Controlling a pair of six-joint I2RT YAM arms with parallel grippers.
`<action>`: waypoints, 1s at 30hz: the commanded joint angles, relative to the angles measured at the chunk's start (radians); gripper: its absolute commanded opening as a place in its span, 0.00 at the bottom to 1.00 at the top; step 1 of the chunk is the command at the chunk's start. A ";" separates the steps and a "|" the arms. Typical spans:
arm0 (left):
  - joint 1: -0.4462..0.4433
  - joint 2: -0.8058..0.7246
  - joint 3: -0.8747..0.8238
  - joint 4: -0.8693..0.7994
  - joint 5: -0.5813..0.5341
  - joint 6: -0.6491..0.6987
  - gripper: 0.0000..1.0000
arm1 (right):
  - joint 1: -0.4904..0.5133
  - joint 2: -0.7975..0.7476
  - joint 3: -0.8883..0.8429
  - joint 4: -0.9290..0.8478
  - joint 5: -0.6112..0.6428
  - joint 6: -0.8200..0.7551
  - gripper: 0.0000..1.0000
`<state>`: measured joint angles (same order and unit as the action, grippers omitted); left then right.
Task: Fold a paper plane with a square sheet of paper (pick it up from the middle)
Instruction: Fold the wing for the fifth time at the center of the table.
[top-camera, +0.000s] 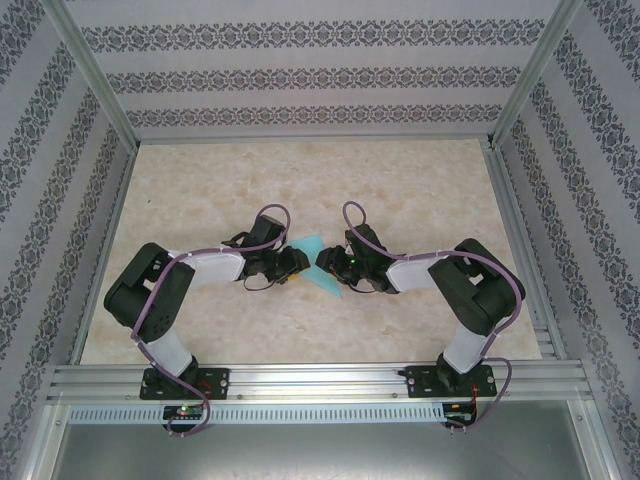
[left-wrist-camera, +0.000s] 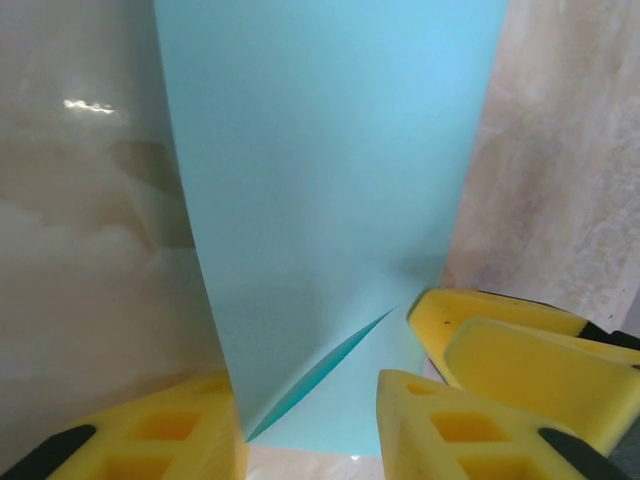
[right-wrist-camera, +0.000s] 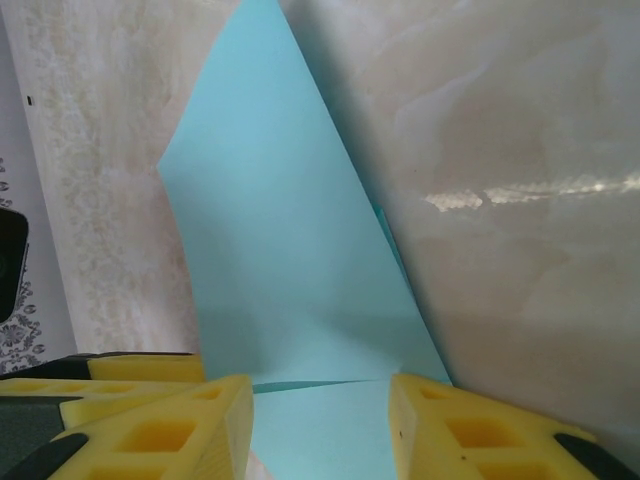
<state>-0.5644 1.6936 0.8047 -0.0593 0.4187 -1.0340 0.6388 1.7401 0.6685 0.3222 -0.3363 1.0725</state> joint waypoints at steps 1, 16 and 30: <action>-0.009 0.003 0.027 0.056 0.017 0.000 0.32 | -0.011 0.057 -0.045 -0.087 0.042 -0.054 0.41; -0.017 0.013 0.057 0.031 0.025 0.013 0.04 | -0.005 -0.189 -0.053 -0.135 0.136 -0.425 0.71; -0.025 0.000 0.147 -0.082 0.013 -0.027 0.04 | 0.228 -0.377 -0.185 -0.070 0.573 -0.894 0.62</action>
<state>-0.5785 1.7008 0.9287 -0.0948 0.4377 -1.0420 0.8459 1.3552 0.5041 0.1963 0.1280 0.3126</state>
